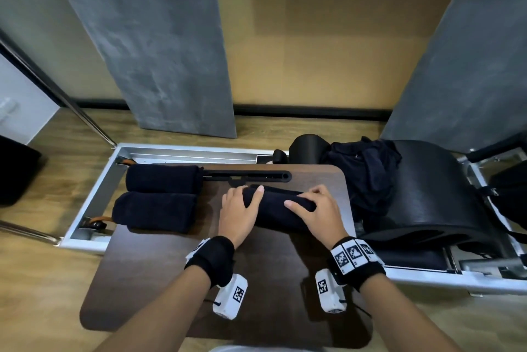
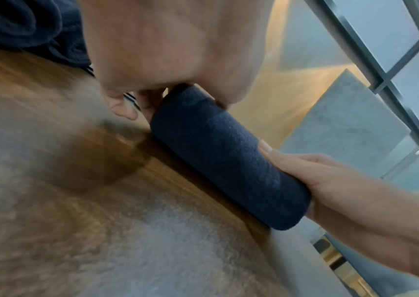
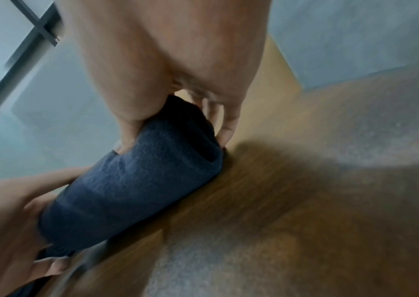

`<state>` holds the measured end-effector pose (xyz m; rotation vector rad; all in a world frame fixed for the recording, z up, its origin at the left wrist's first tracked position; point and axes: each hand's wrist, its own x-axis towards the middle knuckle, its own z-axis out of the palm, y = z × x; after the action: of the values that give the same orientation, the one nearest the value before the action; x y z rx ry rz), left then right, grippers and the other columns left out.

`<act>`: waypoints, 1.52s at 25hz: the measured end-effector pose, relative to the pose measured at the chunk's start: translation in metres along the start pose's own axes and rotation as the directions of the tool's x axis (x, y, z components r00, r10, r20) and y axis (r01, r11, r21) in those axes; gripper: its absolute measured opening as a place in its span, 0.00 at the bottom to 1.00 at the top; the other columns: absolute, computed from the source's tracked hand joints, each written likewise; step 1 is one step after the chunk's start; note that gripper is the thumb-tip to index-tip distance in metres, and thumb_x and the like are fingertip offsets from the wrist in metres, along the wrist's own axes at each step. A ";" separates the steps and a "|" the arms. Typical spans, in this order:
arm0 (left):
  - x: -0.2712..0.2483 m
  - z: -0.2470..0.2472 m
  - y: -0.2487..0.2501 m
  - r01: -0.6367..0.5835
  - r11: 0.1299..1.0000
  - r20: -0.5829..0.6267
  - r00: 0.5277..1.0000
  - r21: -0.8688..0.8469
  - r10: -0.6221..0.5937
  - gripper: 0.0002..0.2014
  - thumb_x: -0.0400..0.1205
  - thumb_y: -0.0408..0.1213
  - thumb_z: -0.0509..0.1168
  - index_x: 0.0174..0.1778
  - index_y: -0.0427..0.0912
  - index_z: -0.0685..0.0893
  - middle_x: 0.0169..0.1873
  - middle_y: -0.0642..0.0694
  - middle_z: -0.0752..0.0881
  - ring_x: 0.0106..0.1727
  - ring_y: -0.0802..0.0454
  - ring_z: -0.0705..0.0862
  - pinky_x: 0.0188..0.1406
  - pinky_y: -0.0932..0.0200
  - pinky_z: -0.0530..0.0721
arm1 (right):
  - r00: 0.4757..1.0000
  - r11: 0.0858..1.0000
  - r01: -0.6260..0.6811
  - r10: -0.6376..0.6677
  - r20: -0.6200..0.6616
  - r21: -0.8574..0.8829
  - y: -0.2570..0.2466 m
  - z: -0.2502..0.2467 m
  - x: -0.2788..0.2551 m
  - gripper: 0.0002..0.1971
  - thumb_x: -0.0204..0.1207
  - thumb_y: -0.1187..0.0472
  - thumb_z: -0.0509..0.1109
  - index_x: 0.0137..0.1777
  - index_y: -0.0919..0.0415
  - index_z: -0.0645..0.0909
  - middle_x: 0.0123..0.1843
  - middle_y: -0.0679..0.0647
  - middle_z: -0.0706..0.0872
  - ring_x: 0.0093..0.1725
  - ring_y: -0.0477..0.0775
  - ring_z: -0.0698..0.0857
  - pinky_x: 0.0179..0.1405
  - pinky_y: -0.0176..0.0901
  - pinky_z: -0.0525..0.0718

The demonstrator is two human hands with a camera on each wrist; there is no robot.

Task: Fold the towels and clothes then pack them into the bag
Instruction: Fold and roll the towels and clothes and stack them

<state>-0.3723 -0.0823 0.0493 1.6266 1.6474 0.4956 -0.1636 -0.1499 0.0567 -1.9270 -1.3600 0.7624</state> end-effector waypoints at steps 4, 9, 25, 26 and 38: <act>0.015 0.005 0.006 0.115 0.990 0.006 0.993 -0.079 -0.115 0.43 0.74 0.81 0.59 0.62 0.45 0.89 0.63 0.43 0.88 0.70 0.41 0.83 0.74 0.37 0.81 | 0.952 0.946 -0.298 0.286 -0.104 -0.126 -0.003 0.004 -0.002 0.45 0.65 0.15 0.65 0.67 0.53 0.82 0.57 0.48 0.77 0.62 0.57 0.83 0.56 0.53 0.84; 0.021 0.008 0.016 0.266 0.956 0.022 0.964 -0.123 -0.265 0.52 0.65 0.84 0.63 0.67 0.40 0.87 0.66 0.42 0.87 0.72 0.40 0.82 0.74 0.38 0.82 | 0.919 0.921 -0.378 0.361 -0.160 -0.098 -0.010 0.010 -0.004 0.43 0.69 0.19 0.64 0.60 0.60 0.82 0.58 0.52 0.80 0.61 0.59 0.83 0.55 0.54 0.84; -0.050 -0.037 -0.020 0.475 0.473 0.419 0.880 -0.742 -0.225 0.31 0.74 0.50 0.85 0.69 0.41 0.84 0.54 0.41 0.96 0.55 0.43 0.96 0.62 0.43 0.92 | 0.891 0.362 -0.263 0.448 0.081 0.894 -0.064 0.038 -0.094 0.29 0.72 0.49 0.85 0.67 0.65 0.82 0.58 0.62 0.94 0.58 0.61 0.94 0.52 0.50 0.93; -0.056 -0.045 -0.027 0.502 0.425 0.452 0.864 -0.753 -0.221 0.30 0.75 0.49 0.84 0.70 0.40 0.85 0.55 0.40 0.95 0.57 0.41 0.95 0.64 0.41 0.92 | 0.894 0.325 -0.252 0.439 0.091 0.911 -0.071 0.046 -0.101 0.27 0.75 0.51 0.84 0.67 0.66 0.82 0.59 0.63 0.94 0.59 0.62 0.93 0.49 0.49 0.93; -0.106 -0.173 -0.146 -0.162 0.981 -0.165 0.976 -0.105 0.143 0.20 0.83 0.64 0.68 0.54 0.59 0.66 0.39 0.57 0.83 0.39 0.54 0.81 0.37 0.49 0.79 | 0.948 0.985 -0.126 0.154 -0.278 0.119 -0.159 0.187 -0.144 0.17 0.80 0.43 0.74 0.59 0.41 0.69 0.48 0.44 0.85 0.50 0.51 0.86 0.48 0.51 0.86</act>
<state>-0.6071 -0.1613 0.0789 1.6693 1.5797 0.8029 -0.4407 -0.2144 0.0781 -1.9808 -1.0006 0.5772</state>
